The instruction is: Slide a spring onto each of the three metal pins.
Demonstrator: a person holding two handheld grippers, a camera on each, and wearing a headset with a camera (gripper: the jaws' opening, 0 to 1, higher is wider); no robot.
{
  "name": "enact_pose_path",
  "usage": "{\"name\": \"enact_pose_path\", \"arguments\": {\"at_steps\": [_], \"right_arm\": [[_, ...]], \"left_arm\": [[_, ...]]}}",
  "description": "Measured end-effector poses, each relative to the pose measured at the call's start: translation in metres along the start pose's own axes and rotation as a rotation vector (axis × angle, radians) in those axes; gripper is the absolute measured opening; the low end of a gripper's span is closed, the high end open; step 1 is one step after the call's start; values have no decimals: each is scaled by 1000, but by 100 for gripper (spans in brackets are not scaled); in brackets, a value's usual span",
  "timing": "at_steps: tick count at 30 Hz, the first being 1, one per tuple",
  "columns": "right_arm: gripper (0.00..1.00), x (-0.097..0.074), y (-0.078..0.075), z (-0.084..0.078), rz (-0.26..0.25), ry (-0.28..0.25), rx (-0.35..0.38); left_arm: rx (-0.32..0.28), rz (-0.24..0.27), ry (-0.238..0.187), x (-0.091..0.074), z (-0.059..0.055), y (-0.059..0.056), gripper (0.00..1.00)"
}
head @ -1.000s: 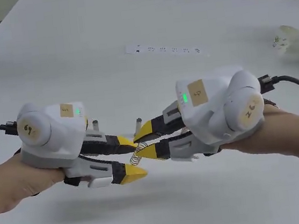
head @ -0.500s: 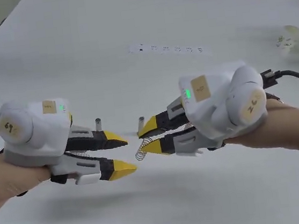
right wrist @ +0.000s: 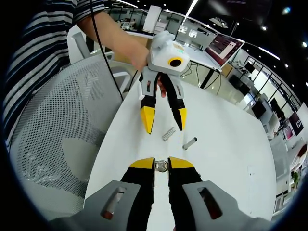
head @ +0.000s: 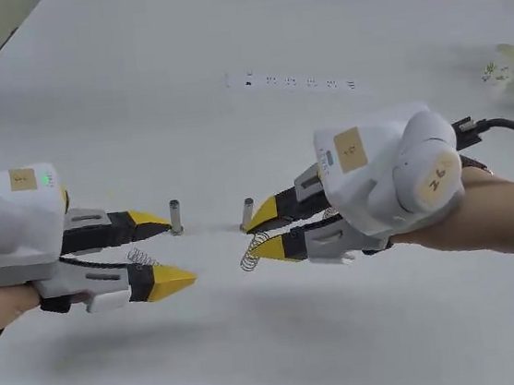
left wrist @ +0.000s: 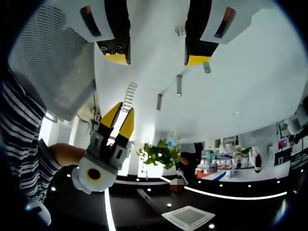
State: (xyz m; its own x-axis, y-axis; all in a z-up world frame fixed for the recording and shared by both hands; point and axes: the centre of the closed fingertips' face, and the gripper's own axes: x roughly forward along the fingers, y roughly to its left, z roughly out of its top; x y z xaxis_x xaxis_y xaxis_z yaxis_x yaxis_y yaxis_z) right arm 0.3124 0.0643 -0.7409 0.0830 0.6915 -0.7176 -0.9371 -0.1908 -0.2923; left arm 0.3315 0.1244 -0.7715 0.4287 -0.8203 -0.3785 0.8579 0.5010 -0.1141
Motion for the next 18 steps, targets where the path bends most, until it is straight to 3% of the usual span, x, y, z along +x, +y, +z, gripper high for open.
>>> {"name": "enact_pose_path", "arguments": {"at_steps": [12, 18], "right_arm": [[7, -2, -4, -5, -9, 13, 2], [7, -3, -7, -9, -12, 22, 5]], "left_arm": [[-12, 48, -9, -10, -4, 6, 55], [-19, 51, 7, -16, -12, 6, 60]]}}
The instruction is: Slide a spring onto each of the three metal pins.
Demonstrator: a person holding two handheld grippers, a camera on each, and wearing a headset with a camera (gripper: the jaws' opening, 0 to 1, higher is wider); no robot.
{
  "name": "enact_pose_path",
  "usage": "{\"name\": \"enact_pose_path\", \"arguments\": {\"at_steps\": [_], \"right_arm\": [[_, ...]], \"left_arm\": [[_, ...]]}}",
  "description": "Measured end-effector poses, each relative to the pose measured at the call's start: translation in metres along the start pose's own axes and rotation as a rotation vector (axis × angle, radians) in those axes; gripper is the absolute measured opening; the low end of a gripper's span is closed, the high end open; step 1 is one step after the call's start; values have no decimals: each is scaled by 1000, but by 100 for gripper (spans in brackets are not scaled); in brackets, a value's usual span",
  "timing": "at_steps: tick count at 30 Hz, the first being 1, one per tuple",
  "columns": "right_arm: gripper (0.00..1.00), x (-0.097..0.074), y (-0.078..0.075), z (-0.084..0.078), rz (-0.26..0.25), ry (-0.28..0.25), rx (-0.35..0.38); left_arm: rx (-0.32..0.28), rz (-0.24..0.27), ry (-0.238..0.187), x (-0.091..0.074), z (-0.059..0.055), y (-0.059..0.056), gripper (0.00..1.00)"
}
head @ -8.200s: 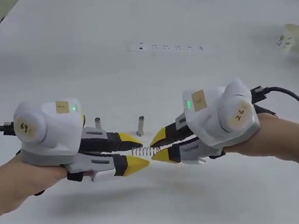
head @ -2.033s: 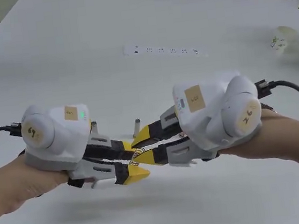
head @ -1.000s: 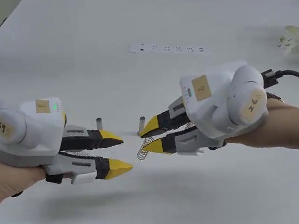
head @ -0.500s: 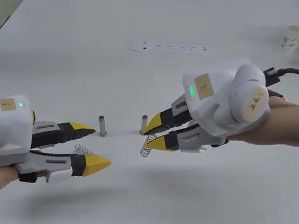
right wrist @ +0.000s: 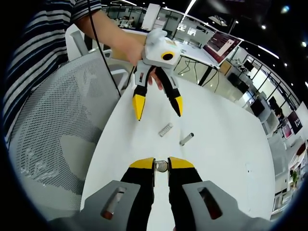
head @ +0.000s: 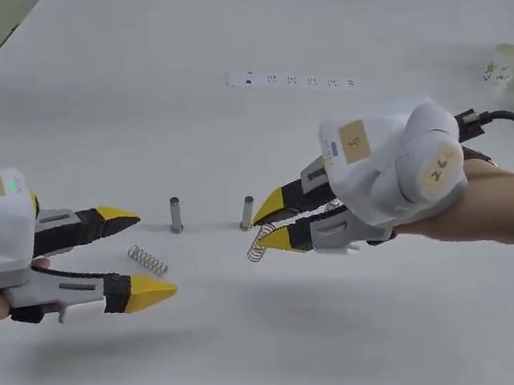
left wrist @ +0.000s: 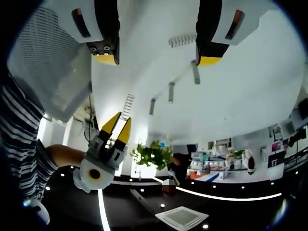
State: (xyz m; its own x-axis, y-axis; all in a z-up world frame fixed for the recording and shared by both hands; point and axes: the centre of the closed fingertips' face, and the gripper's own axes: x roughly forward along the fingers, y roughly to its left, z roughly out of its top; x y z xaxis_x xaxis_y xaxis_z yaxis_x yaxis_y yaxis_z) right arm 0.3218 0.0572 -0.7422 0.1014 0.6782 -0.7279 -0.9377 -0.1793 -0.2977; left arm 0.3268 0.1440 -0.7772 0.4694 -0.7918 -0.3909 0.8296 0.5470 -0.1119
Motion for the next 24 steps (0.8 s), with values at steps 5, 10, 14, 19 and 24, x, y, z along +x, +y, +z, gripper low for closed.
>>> {"name": "enact_pose_path", "arguments": {"at_steps": [5, 10, 14, 19, 24], "right_arm": [[7, 0, -1, -4, 4, 13, -5], [7, -1, -4, -6, 9, 29, -17], [7, -1, -7, -8, 10, 40, -22], [7, -1, -11, -11, 16, 59, -33], [7, -2, -15, -13, 16, 68, -37]], "left_arm": [[-15, 10, 14, -4, -4, 2, 67], [-29, 26, 18, -9, -8, 6, 76], [-42, 31, 21, -12, -10, 9, 81], [-51, 49, 14, -12, -10, 12, 92], [-49, 49, 6, -12, -9, 11, 96]]}}
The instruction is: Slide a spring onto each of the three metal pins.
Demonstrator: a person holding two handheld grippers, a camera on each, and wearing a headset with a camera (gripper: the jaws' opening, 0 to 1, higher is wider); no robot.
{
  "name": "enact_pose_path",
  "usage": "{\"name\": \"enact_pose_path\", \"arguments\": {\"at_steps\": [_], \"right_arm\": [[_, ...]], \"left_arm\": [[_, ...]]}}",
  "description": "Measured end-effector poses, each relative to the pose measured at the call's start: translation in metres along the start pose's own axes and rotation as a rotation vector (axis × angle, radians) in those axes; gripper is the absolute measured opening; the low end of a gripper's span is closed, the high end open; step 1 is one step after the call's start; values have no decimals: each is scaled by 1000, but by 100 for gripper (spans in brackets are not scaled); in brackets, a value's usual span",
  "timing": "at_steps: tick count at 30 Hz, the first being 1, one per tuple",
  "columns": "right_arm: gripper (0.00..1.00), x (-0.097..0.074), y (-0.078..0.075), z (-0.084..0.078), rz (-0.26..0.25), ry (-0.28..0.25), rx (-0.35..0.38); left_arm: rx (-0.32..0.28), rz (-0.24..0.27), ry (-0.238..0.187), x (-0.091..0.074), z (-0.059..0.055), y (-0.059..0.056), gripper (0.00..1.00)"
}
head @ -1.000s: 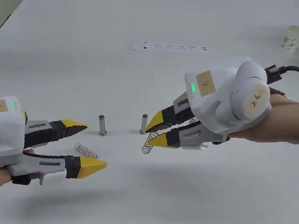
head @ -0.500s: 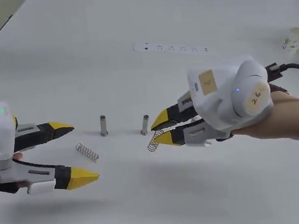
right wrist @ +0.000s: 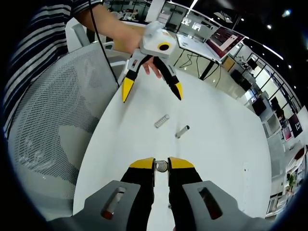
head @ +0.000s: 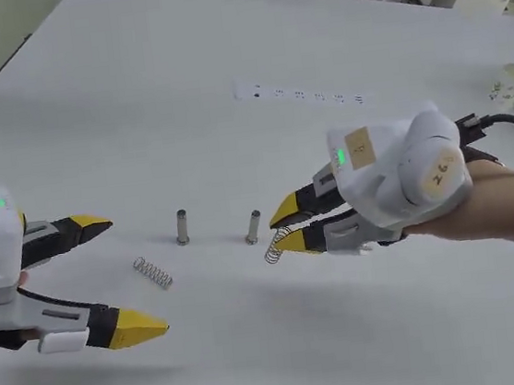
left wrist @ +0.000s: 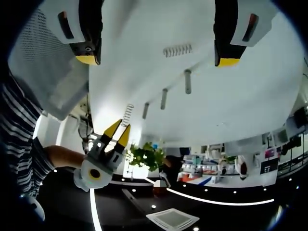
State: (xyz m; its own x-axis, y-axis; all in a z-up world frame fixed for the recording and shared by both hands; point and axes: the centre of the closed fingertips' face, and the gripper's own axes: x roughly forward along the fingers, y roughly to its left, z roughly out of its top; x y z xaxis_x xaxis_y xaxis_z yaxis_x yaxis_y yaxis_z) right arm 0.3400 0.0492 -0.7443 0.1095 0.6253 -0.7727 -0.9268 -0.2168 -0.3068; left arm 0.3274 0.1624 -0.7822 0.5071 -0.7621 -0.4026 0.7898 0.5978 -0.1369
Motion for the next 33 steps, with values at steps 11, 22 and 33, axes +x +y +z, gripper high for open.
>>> {"name": "enact_pose_path", "arguments": {"at_steps": [11, 22, 33], "right_arm": [[7, -2, -18, -4, -15, 24, 0], [7, 2, -45, -6, -30, 57, -12], [7, 8, -57, -9, -30, 83, -16]], "left_arm": [[7, 10, -20, -4, 0, 2, 98], [4, 14, -36, -5, 3, 2, 98], [3, 23, -46, -8, 4, 4, 98]]}}
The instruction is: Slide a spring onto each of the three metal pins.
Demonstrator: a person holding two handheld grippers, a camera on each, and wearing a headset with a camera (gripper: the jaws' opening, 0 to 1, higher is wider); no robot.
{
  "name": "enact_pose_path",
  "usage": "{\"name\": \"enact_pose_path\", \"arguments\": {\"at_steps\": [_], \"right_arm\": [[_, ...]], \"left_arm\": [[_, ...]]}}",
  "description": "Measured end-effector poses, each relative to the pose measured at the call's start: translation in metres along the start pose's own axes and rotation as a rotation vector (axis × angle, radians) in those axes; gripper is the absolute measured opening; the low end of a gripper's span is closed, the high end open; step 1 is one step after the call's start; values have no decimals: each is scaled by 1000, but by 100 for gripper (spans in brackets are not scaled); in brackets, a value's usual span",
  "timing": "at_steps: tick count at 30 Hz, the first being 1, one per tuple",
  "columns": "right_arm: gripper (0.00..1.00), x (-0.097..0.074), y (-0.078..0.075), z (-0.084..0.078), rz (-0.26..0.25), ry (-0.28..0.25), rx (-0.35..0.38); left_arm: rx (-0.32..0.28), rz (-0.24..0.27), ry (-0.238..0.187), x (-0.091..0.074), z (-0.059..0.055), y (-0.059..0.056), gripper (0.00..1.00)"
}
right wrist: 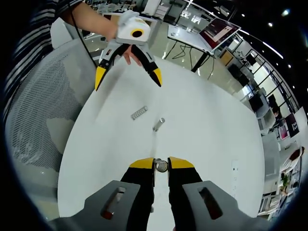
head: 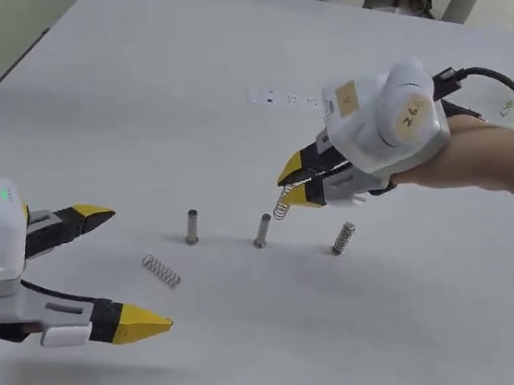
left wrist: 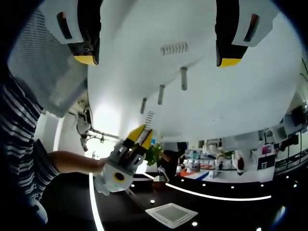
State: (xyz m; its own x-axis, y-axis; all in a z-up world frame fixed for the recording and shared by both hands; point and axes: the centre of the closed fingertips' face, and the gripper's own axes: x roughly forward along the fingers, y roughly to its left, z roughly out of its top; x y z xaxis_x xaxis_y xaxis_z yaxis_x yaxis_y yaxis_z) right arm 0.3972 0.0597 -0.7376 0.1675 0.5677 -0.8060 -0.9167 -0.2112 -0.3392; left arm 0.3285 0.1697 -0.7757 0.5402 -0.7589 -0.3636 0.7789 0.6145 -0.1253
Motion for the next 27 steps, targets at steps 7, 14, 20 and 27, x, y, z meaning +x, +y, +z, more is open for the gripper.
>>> {"name": "enact_pose_path", "arguments": {"at_steps": [7, 14, 20, 27], "right_arm": [[7, 8, -7, 0, 2, 5, 4], [7, 15, -7, -1, 11, 11, 3], [7, 20, -9, -4, 15, 17, 12], [7, 27, -10, -6, 23, 20, 19]], "left_arm": [[-3, 2, 1, -1, -2, 0, 98], [-5, 8, 4, -2, -4, 1, 97], [-7, 14, 5, -3, -4, 2, 96], [-13, 13, 5, -3, -6, 1, 96]]}}
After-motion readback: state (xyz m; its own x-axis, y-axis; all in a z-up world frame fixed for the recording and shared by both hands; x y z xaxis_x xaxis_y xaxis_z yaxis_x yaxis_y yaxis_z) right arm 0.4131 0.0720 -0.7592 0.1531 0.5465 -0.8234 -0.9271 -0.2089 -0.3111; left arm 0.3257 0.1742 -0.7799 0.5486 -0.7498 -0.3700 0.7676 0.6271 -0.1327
